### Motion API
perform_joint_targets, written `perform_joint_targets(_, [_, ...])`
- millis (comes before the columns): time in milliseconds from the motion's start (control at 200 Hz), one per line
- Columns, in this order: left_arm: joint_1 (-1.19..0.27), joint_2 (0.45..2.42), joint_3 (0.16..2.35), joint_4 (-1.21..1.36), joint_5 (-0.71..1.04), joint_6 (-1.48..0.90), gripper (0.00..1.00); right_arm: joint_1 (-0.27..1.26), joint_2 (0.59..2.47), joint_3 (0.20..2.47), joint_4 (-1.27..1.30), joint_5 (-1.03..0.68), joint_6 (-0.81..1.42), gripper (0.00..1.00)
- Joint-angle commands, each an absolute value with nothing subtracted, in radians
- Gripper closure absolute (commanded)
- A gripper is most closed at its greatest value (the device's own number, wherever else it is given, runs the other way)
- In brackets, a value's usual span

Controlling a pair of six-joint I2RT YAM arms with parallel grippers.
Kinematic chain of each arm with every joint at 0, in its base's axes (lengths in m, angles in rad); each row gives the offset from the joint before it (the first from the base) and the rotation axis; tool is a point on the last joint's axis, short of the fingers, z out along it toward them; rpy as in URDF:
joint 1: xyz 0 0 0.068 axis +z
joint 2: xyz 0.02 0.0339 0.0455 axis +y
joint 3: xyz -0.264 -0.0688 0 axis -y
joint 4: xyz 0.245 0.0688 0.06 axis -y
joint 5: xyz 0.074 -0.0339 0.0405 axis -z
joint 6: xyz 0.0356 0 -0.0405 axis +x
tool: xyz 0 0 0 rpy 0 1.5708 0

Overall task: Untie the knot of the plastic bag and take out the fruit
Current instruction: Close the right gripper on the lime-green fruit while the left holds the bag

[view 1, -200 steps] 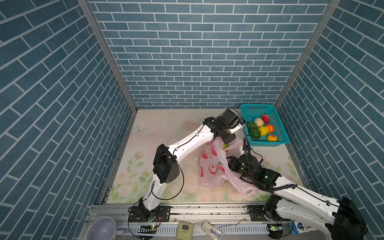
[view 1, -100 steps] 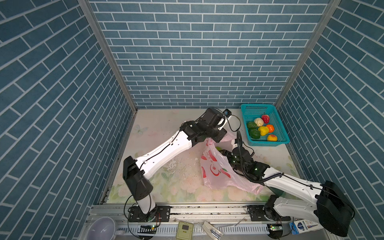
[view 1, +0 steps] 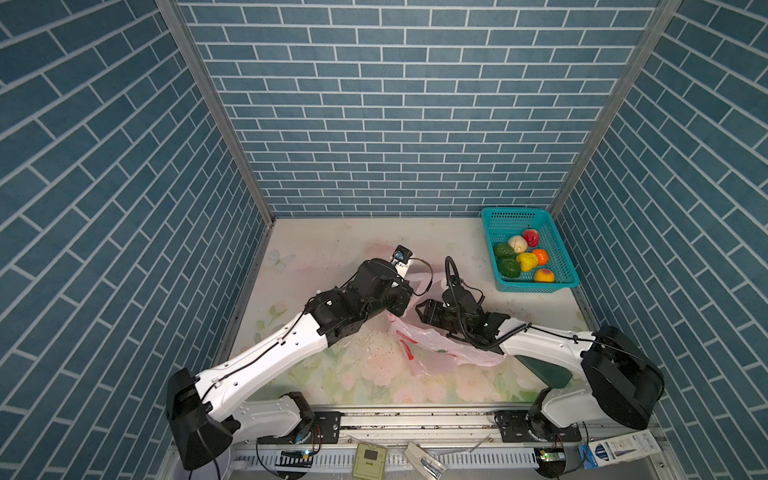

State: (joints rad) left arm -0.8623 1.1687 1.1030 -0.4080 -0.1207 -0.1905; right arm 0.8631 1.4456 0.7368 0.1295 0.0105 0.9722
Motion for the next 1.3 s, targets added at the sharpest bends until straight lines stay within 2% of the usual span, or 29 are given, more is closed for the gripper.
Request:
perform_joint_targets(0, [-0.844, 1.122, 1.064, -0.473, -0.194, -0.259, 1.0, 0.865, 1.474, 0.834, 0.026, -0.054, 0.891, 0.3])
perform_joint_targets(60, [-0.838, 1.102, 1.055, -0.498, -0.205, -0.276, 1.0, 0.865, 1.486, 0.889, -0.038, -0.081, 0.852, 0.3])
perform_joint_targets(285, [-0.811, 1.096, 1.043, -0.505, -0.23, -0.281, 1.0, 0.866, 1.575, 1.093, -0.287, -0.373, 0.734, 0.28])
perform_joint_targets(530, [-0.737, 1.171, 1.056, -0.353, -0.159, -0.249, 1.0, 0.876, 1.635, 1.167, -0.531, -0.48, 0.633, 0.27])
perform_joint_targets(860, [-0.649, 1.201, 1.015, -0.245, -0.061, -0.266, 1.0, 0.988, 1.596, 1.121, -0.635, -0.443, 0.706, 0.26])
perform_joint_targets(1175, [-0.649, 1.21, 1.031, -0.212, 0.017, -0.286, 1.0, 0.979, 1.63, 1.245, -0.684, -0.15, 0.789, 0.19])
perform_joint_targets(1295, [-0.65, 1.209, 1.027, -0.21, 0.042, -0.291, 1.0, 0.968, 1.646, 1.272, -0.699, -0.094, 0.815, 0.18])
